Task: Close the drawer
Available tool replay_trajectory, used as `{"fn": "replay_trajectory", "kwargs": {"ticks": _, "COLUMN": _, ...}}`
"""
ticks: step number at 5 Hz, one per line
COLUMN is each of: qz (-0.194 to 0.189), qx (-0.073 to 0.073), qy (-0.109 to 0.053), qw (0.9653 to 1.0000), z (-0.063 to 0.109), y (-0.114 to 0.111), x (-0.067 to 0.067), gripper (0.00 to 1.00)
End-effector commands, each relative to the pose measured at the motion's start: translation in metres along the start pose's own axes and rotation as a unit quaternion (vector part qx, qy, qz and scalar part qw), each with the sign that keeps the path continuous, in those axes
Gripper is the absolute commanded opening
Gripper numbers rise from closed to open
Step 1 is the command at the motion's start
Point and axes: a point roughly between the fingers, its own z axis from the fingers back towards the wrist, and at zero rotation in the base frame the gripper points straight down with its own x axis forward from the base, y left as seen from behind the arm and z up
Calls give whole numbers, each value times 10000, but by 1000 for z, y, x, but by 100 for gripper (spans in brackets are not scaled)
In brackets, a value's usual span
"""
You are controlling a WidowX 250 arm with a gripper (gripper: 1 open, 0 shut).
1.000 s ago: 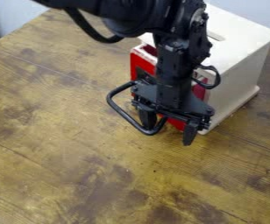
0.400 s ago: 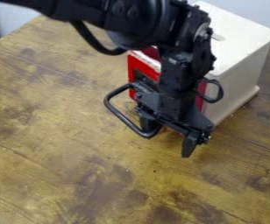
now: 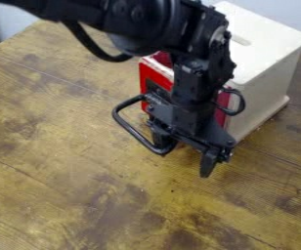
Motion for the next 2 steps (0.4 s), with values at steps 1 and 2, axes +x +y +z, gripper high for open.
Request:
{"fn": "replay_trajectory", "kwargs": {"ticks": 1, "qz": 386, "qx": -119, "qy": -127, "qw": 9991, "z": 28, "y": -8, "x": -5, "gripper": 100}}
{"fn": "replay_trajectory", "kwargs": {"ticks": 2, "qz": 352, "qx": -92, "qy": -75, "qw": 9993, "z": 29, "y": -6, "x": -3, "gripper": 100}}
